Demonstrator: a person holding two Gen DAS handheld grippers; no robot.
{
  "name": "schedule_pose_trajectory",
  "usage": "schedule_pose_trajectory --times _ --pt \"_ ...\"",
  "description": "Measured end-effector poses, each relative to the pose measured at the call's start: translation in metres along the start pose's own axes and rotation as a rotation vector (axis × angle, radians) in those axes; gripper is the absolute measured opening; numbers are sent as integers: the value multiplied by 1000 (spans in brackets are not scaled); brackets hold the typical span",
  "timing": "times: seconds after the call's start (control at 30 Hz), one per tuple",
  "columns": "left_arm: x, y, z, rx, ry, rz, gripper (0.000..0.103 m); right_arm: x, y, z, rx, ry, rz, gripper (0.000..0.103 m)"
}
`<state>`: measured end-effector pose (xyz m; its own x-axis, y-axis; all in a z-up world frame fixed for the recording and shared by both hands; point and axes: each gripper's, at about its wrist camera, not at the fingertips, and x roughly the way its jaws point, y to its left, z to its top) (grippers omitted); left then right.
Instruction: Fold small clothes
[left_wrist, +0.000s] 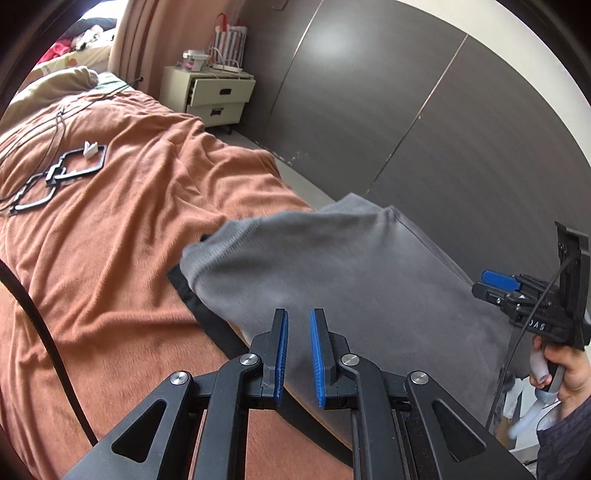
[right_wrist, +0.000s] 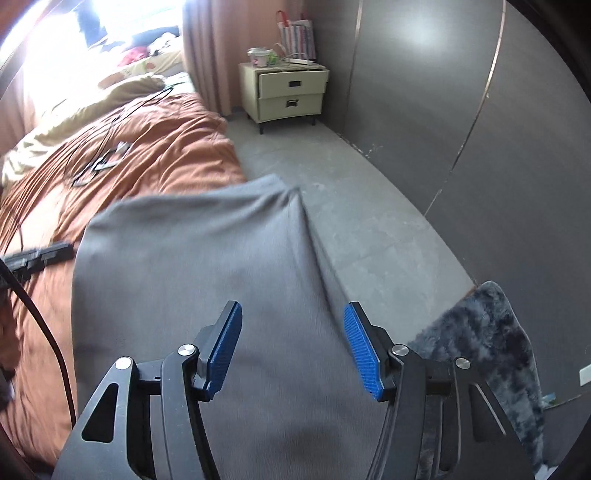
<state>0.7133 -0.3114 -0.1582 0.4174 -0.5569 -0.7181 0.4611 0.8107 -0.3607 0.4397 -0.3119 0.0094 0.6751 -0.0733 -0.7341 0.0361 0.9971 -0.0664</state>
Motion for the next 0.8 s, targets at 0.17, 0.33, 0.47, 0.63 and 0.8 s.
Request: schedule_pose_trajectory --times 0.17,0.33,0.47,0.63,0.8 --pt "4 -16 -18 19 49 -11 13 4 -18 -24 31 31 -53 24" --pt "3 -25 -31 27 80 -8 15 13 -48 -53 124 37 -81 20" --pt "1 -26 -37 14 91 -6 15 8 -61 -72 208 19 -44 20" --pt "-3 -32 -46 -1 111 -19 15 -11 -62 -82 256 0 -79 20" --pt "-9 -44 -59 -38 126 -55 15 -40 -43 -93 262 -43 -62 22"
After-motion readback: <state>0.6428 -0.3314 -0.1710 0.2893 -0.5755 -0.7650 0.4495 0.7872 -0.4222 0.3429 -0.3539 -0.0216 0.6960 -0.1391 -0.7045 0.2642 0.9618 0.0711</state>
